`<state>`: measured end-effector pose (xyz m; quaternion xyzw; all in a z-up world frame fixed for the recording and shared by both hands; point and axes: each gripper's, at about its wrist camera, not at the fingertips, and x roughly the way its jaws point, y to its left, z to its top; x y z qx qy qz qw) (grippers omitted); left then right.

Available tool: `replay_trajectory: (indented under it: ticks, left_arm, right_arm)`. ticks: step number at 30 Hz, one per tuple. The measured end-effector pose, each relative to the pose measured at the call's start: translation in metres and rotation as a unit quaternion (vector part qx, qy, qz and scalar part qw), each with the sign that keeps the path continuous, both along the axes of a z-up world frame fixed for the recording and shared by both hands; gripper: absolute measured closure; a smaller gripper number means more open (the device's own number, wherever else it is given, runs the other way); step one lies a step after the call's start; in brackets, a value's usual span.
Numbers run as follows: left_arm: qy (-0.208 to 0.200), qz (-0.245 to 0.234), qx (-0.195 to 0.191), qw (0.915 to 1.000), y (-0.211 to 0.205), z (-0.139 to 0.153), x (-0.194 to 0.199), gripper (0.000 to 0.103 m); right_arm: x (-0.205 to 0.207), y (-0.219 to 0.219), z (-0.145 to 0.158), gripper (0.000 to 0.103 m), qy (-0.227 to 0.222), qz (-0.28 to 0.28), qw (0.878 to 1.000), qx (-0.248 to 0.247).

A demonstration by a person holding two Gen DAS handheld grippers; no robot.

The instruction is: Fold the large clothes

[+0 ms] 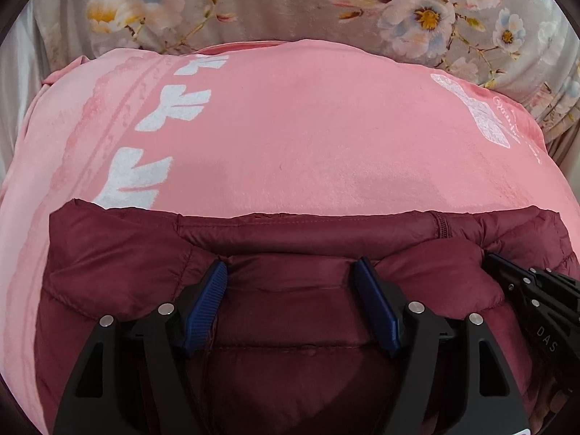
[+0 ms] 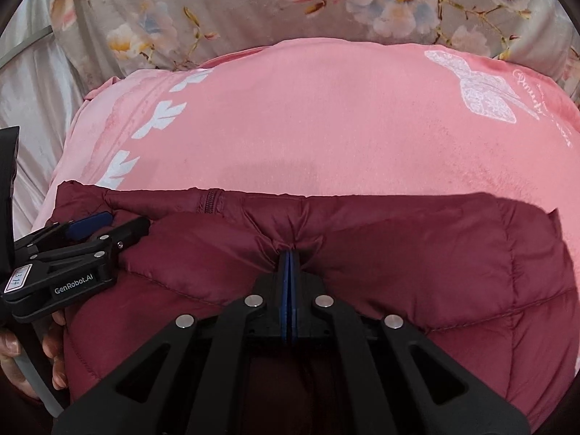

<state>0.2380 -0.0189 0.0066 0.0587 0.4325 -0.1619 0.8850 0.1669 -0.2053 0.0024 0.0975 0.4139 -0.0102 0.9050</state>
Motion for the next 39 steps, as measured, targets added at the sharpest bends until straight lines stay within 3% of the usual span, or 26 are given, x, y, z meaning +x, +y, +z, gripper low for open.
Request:
replay_trajectory:
  ticks: [6,16,18,22,25,28,31,39]
  left_arm:
    - [-0.016,0.007,0.004,0.9998,-0.005,-0.007,-0.001,0.028]
    - [-0.023,0.012,0.026,0.9993,-0.009,-0.009,0.0,0.024]
    - [-0.02,0.013,0.027,0.9993,-0.003,-0.001,-0.002,0.025]
    - [-0.051,0.032,0.007,0.9982,0.032,0.04,-0.008,0.026]
    - [-0.046,0.052,-0.012,0.9975,0.063,0.059,0.004,0.026]
    - [-0.035,0.088,0.009,0.9954,0.081,0.048,0.022,0.027]
    - [-0.004,0.108,0.022,0.9939,0.09,0.018,0.034,0.027]
    - [0.003,0.124,0.001,0.9923,0.102,-0.01,0.035,0.019]
  right_arm:
    - [-0.002,0.002,-0.009,0.103,-0.006,-0.002,1.0,-0.005]
    - [0.0,-0.01,-0.01,0.103,-0.009,-0.003,0.999,0.034]
    - [-0.008,-0.018,0.002,0.103,-0.015,-0.009,0.999,0.041]
    - [-0.039,-0.057,0.045,0.098,-0.071,-0.068,0.995,0.0]
    - [-0.046,-0.097,0.046,0.094,-0.057,-0.118,0.991,-0.012]
    - [-0.048,-0.124,0.025,0.094,-0.022,-0.154,0.988,-0.011]
    - [-0.048,-0.131,0.004,0.096,0.0,-0.163,0.987,-0.012]
    - [-0.043,-0.13,-0.013,0.097,0.009,-0.163,0.986,-0.033]
